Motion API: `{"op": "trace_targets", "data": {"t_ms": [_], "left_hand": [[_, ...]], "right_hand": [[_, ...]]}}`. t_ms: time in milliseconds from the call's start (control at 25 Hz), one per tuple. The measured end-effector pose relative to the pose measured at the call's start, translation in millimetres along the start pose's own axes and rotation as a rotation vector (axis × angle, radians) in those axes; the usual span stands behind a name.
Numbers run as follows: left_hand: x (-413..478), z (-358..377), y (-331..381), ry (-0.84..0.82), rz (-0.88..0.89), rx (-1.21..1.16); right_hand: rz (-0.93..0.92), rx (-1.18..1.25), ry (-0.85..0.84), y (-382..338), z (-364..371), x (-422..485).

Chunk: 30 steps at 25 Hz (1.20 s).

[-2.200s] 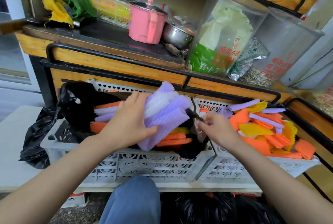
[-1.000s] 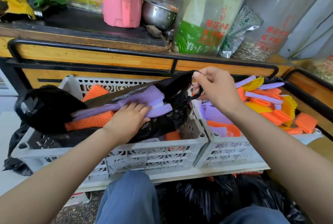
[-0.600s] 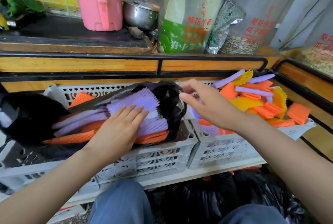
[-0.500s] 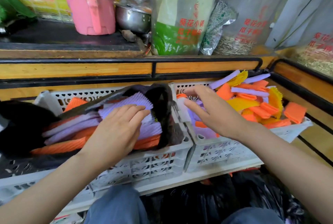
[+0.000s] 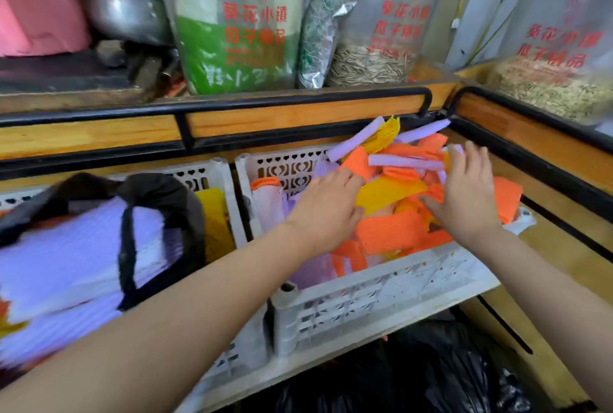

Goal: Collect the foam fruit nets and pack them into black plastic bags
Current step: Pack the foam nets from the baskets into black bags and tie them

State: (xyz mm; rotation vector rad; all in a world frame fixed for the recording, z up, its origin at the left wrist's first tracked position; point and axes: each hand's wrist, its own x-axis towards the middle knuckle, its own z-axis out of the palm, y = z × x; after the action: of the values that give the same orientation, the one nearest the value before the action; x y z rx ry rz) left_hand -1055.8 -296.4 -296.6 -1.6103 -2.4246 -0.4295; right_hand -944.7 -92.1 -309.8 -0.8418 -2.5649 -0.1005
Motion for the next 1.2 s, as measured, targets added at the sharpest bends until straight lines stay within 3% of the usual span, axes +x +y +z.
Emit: {"op": "trace_targets", "data": {"t_ms": [280, 440, 600, 840, 960, 1040, 1120, 1200], "left_hand": [[65.2, 54.3, 22.4, -0.158, -0.076, -0.002], [77.3, 62.9, 21.8, -0.211, -0.149, -0.026], [73.0, 62.4, 11.3, -0.136, -0.227, -0.086], [39.3, 34.1, -8.6, 0.022, -0.455, -0.517], [23.7, 19.6, -12.6, 0.121, -0.639, -0.764], [10.8, 7.3, -8.7, 0.165, -0.658, -0.955], [-3.3, -7.1, -1.0, 0.152, -0.626, -1.089], [-16.7, -20.7, 6.6, 0.122, -0.608, -1.221]], "right_hand": [[0.264, 0.312, -0.087, 37.1, 33.3, 11.6], [0.194, 0.175, -0.043, 38.3, 30.0, 2.7], [0.131, 0.259, 0.029, 40.3, 17.5, -4.3], [0.075, 0.482, 0.244, 29.7, -29.0, -10.3], [-0.014, 0.618, 0.361, 2.5, -60.3, -15.8], [-0.109, 0.671, 0.424, -21.1, -78.4, -22.0], [-0.244, 0.714, 0.400, -44.6, -87.7, -29.1], [-0.393, 0.700, 0.253, -66.7, -85.4, -37.1]]}}
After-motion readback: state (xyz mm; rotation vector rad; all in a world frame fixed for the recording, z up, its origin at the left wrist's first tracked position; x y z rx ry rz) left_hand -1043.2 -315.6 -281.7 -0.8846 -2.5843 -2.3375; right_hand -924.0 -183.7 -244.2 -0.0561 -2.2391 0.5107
